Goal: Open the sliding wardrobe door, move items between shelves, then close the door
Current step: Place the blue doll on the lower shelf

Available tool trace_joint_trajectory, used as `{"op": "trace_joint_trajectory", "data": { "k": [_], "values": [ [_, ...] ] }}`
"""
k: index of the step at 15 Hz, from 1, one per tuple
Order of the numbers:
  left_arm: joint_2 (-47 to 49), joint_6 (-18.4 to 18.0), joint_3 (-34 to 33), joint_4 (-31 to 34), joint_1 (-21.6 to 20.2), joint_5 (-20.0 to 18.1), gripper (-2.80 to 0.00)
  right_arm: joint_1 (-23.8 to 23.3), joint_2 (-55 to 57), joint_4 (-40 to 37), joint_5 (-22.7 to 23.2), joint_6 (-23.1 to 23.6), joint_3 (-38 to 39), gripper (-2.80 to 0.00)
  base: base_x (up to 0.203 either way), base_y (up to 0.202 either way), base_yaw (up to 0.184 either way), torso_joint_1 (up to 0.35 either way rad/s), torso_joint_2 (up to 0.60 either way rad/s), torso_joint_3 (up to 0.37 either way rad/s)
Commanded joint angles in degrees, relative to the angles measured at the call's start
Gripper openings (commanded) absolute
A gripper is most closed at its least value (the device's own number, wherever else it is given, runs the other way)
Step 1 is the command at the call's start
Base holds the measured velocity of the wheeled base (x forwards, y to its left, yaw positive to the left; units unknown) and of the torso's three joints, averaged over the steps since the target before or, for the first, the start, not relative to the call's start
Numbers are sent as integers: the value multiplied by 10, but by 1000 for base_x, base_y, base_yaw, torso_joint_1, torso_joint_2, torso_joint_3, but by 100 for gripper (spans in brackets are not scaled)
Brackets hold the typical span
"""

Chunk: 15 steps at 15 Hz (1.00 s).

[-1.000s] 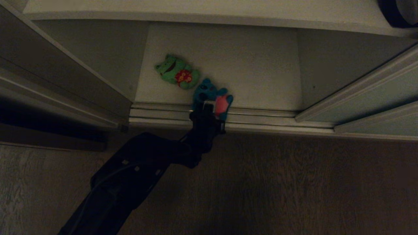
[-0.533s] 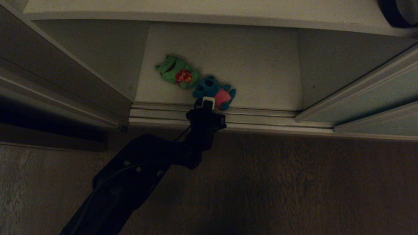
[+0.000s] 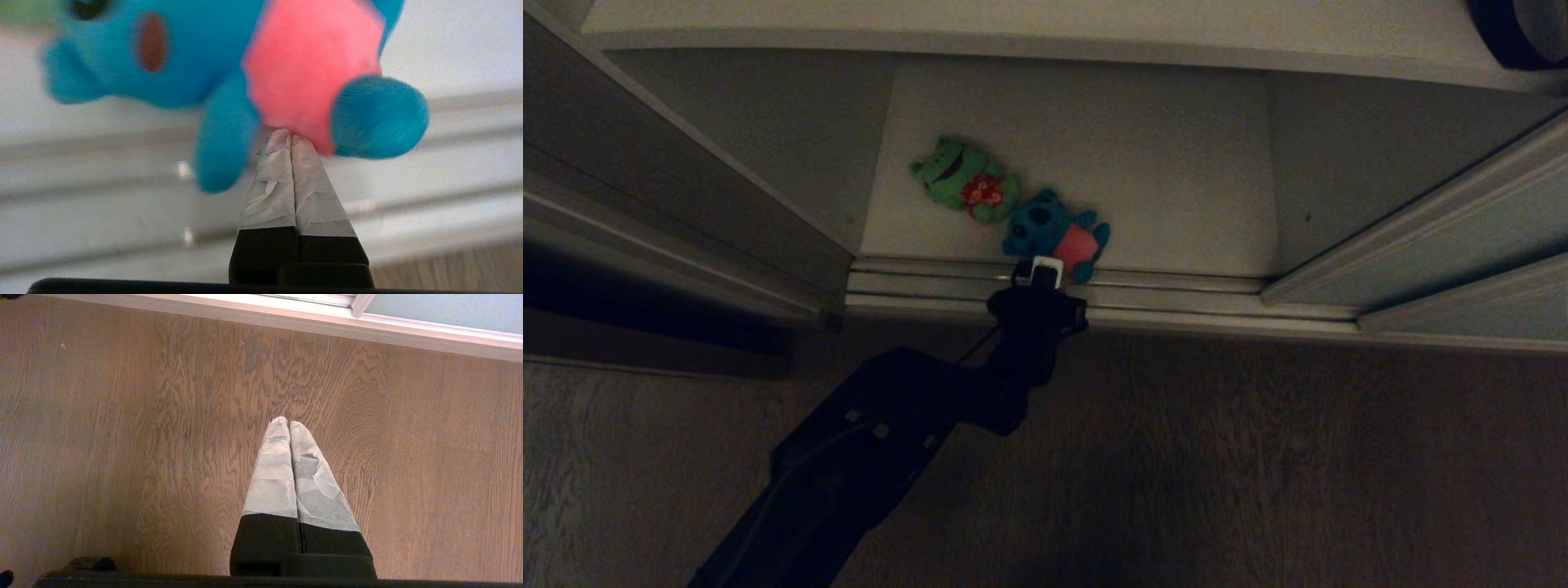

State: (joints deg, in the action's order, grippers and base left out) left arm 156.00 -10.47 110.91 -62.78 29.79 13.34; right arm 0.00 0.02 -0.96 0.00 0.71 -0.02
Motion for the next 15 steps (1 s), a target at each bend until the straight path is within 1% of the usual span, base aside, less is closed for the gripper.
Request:
{"op": "trace_joint_trajectory", "data": {
  "k": [1, 4, 5, 7, 11, 15],
  "values": [
    [3, -21, 0, -56, 0, 1, -280, 0, 0, 0, 0, 0, 0, -280, 0, 0, 0, 0, 0, 0],
    [19, -41, 0, -91, 1, 0, -280, 0, 0, 0, 0, 0, 0, -280, 0, 0, 0, 0, 0, 0],
    [22, -43, 0, -90, 2, -3, -280, 0, 0, 0, 0, 0, 0, -280, 0, 0, 0, 0, 0, 0],
    [36, -43, 0, -84, 4, -23, -280, 0, 0, 0, 0, 0, 0, -280, 0, 0, 0, 0, 0, 0],
    [22, -42, -1, -88, 5, -23, -280, 0, 0, 0, 0, 0, 0, -280, 0, 0, 0, 0, 0, 0],
    [23, -46, -16, -97, 24, -16, -280, 0, 0, 0, 0, 0, 0, -280, 0, 0, 0, 0, 0, 0]
  ]
}}
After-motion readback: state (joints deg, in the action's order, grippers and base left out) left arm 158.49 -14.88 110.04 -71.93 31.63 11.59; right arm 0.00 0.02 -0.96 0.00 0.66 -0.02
